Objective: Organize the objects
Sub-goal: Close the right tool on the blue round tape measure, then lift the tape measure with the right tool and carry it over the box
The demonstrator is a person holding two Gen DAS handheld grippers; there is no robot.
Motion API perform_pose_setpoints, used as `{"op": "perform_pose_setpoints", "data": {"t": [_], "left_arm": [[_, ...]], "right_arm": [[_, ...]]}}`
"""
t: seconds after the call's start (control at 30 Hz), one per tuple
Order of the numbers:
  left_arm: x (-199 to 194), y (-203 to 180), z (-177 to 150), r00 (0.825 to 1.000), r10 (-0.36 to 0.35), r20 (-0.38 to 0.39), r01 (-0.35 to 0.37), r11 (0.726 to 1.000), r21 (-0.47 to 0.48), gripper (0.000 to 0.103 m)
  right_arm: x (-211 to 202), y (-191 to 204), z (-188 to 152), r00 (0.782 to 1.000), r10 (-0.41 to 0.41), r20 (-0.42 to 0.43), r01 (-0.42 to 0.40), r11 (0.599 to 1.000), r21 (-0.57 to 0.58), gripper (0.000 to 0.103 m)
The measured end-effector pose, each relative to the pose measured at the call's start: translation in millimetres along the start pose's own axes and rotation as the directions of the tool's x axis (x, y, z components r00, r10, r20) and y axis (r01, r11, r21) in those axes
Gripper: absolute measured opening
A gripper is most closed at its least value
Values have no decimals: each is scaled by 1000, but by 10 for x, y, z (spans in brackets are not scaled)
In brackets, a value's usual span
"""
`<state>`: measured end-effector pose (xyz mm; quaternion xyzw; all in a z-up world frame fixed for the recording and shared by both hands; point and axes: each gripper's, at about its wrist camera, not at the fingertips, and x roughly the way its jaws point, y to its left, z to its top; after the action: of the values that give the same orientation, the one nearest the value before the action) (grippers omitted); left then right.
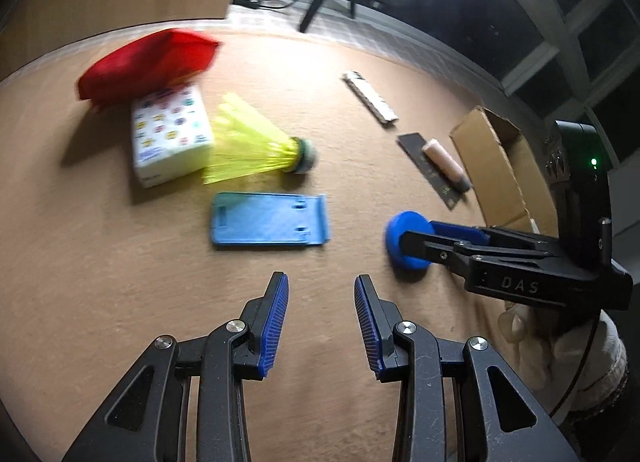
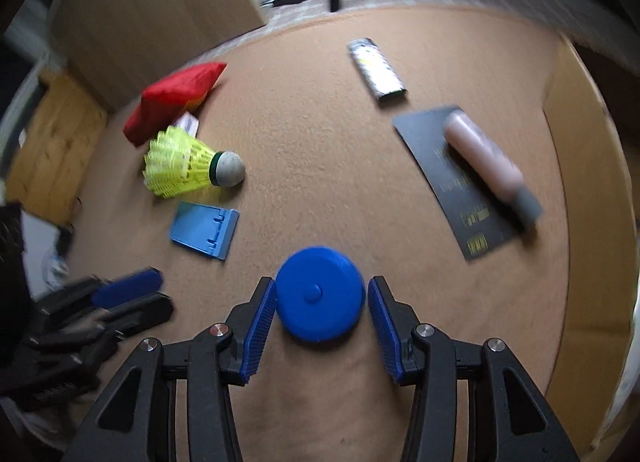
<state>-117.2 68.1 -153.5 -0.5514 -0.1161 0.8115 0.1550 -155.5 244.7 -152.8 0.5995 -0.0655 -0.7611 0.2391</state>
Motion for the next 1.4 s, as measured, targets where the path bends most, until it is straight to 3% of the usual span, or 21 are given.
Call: {"op": "perform_pose_setpoints", "data": {"t": [0.1, 0.23, 0.6, 0.97, 1.4], "left_arm": [[76, -165, -10, 1000, -24, -15, 25, 999, 43, 37], [198, -340, -8, 998, -55, -35, 58, 995, 77, 37], [493, -604, 87, 995, -80, -65, 88, 987, 133, 37], [592, -701, 139, 994, -86, -71, 95, 985, 141, 36], [321, -1063, 189, 996, -84, 5, 81, 977, 199, 35]], "right_arm": [[-61, -191, -61, 997, 70, 16, -71, 992, 102, 44], [-124, -290, -99, 996, 79, 31, -82, 989, 124, 44], [-62, -214, -28, 998, 63, 22, -64, 995, 82, 43], [-24, -193, 0, 999, 44, 6, -45, 998, 46, 30], [-523, -248, -43, 993, 20, 114, -24, 999, 33, 27]]}}
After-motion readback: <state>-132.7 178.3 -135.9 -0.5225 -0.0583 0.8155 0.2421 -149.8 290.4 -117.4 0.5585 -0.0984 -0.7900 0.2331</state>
